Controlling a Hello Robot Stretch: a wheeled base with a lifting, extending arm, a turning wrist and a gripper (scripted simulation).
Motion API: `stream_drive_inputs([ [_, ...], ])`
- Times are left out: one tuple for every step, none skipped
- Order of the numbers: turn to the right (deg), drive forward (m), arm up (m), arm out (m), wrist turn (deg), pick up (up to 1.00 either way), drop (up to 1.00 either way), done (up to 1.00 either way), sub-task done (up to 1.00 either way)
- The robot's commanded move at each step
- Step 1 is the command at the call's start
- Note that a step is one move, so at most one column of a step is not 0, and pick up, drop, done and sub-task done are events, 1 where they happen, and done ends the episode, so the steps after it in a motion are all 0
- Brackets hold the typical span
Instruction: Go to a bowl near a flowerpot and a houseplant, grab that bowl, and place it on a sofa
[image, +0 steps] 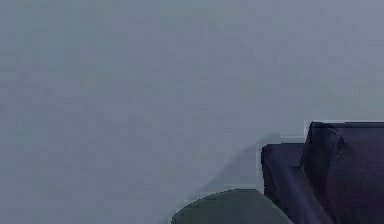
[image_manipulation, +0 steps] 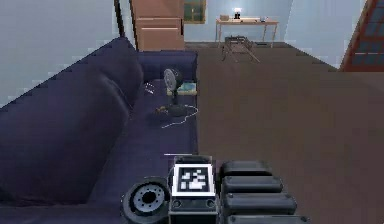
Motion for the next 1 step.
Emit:
stream_drive_inputs([
  [0.0, 0.20, 0.00, 0.00, 0.0, 0.00, 0.00, 0.00, 0.00],
])
